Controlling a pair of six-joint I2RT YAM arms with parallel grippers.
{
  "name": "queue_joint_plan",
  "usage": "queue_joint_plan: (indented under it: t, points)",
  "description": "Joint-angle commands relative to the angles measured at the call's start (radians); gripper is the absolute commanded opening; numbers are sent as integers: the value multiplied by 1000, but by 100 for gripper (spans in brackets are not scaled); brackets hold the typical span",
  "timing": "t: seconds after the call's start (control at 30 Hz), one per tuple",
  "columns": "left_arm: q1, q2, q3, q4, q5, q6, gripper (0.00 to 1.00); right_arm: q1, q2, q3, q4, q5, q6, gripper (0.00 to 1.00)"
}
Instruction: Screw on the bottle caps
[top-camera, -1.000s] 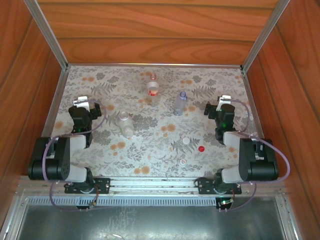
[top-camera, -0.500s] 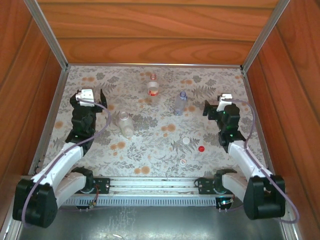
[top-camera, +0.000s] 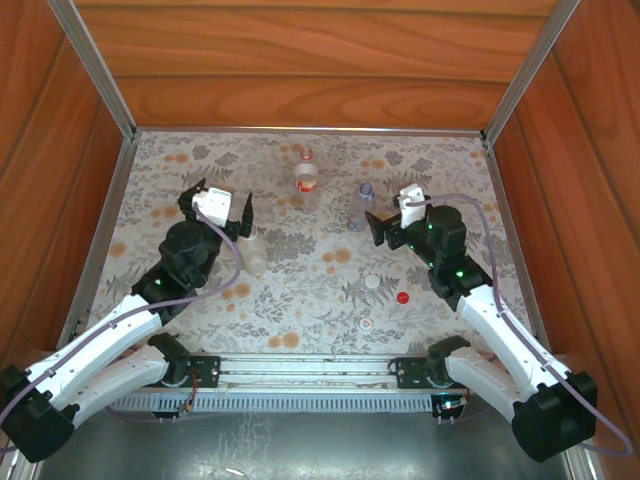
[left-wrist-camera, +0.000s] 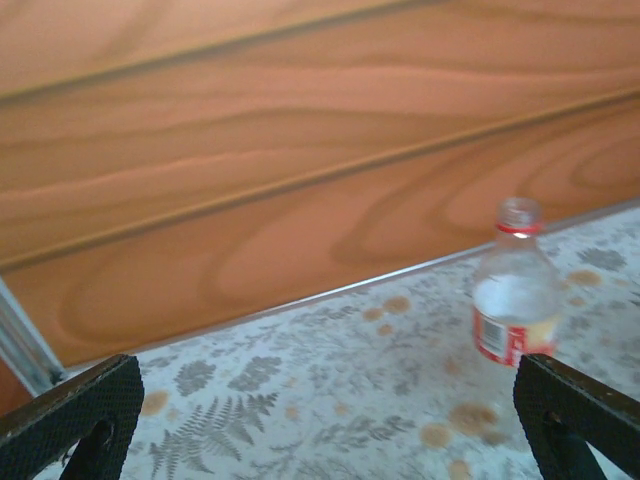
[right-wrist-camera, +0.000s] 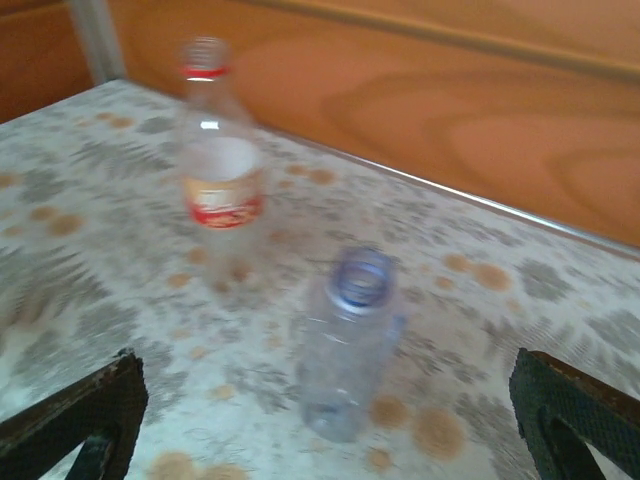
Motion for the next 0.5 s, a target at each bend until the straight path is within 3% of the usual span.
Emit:
queue_joint_plan:
  t: [0.0, 0.27, 0.47]
  points:
    - [-75, -8, 0, -41, -65, -21, 100, 88, 24, 74, -49, -154, -105, 100]
    - [-122, -18, -73, -38, -27, -156, 100, 244, 133, 218, -176, -398, -236, 100]
    - [-128, -7, -121, -35, 27, -190, 100, 265, 189, 249, -193, -401, -254, 100]
